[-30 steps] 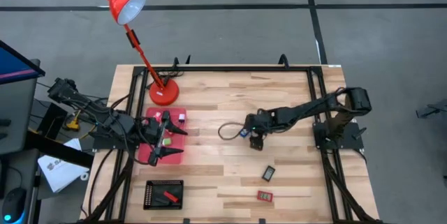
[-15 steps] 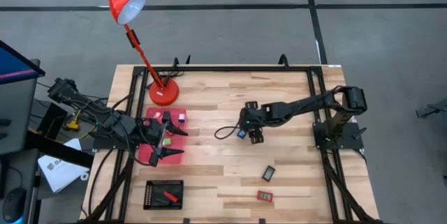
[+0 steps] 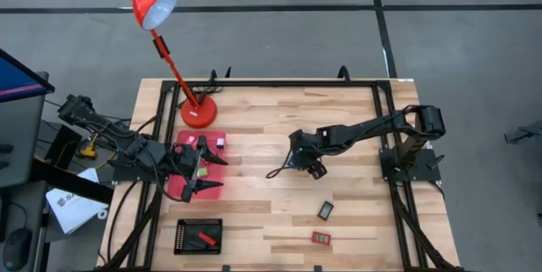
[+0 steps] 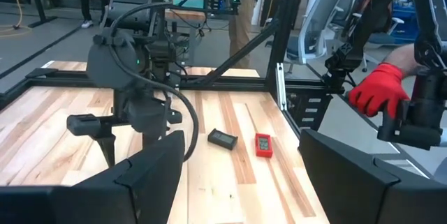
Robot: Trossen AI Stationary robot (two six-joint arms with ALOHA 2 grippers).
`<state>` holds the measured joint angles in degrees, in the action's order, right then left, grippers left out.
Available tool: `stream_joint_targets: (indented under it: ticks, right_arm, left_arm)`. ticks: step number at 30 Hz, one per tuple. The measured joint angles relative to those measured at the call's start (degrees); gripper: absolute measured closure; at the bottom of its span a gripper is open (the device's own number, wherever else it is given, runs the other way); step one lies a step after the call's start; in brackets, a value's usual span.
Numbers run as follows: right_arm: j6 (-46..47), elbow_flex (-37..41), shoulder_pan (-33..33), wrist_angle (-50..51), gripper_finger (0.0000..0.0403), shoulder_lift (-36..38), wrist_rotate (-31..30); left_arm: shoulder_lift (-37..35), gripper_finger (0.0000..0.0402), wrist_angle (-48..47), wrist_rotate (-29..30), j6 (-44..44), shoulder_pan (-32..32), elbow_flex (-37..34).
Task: Pick & Place Office items
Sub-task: Put the blue digital timer into the black bin
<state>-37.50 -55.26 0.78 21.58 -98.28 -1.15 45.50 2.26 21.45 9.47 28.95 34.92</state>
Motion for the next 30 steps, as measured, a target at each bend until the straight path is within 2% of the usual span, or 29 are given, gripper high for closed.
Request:
stream_joint_targets:
  ticks: [9, 16, 22, 30]
  right_arm:
    - [-5.89, 0.10, 2.03, -1.74, 0.0117, -1.59, 3.33]
    - [-6.64, -2.67, 4.10, -1.86, 0.0117, -6.58, 5.96]
    - [-4.82, -6.85, 4.82, 3.65, 0.0117, -10.23, 7.29]
    - [0.17, -7.39, 7.21, 7.39, 0.0117, -9.61, 9.37]
  left_arm:
    - [0.00, 0.0119, 0.04, -0.04, 0.00, 0.00, 0.00]
    - [0.00, 0.0119, 0.28, -0.22, 0.00, 0.00, -0.04]
    - [0.00, 0.0119, 0.02, -0.20, 0.02, 0.01, -0.04]
    - [0.00, 0.0119, -0.54, -0.20, 0.04, 0.02, -0.04]
